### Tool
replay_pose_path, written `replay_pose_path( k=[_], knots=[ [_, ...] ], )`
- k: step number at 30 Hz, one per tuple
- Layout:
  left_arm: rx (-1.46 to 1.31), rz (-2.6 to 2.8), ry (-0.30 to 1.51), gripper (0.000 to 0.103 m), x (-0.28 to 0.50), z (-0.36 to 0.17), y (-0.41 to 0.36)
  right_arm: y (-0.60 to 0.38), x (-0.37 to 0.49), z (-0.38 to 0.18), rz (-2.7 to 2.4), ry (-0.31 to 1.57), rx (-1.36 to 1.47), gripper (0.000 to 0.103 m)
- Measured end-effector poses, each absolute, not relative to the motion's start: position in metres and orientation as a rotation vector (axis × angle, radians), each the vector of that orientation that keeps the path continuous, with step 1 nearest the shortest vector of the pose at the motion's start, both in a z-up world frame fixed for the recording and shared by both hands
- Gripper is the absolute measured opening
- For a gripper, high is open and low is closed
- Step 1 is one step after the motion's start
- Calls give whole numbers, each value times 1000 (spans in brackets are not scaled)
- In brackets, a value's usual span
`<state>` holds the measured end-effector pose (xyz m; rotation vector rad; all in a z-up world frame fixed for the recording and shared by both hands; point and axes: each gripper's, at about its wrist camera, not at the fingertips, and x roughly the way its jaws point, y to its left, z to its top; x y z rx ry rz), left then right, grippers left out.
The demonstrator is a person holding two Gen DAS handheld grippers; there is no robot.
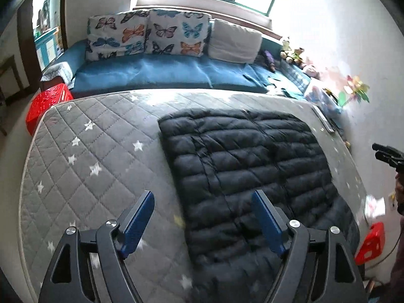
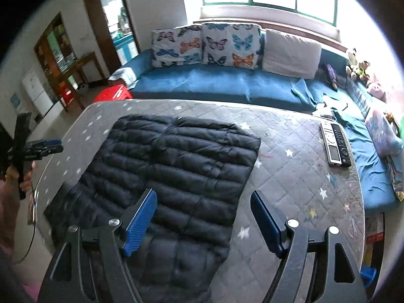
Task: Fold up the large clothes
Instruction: 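Grasp one end of the folded jacket with both tools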
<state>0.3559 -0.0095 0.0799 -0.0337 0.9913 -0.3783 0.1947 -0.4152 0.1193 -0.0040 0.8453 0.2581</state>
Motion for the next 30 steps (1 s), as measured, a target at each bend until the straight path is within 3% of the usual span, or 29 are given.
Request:
replay_pose_path(
  k=[12,21,25,27,30],
  knots=[
    [-262,-412,1083,84,475,-6,7,-477,319,12,210,959,275,82],
    [-272,-416,1112,84,515,-54,-6,-475,341,-25,270,979,303,78],
    [-261,-432,1095,82,526,-57,-16,-470,347,-22,288,970,269,70],
    [-254,-446,1089,77,530,-58,-22,-468,350,-22,285,967,240,65],
    [-196,-433,1073,61,534,-58,-39,-466,350,-22,278,961,220,54]
  ],
)
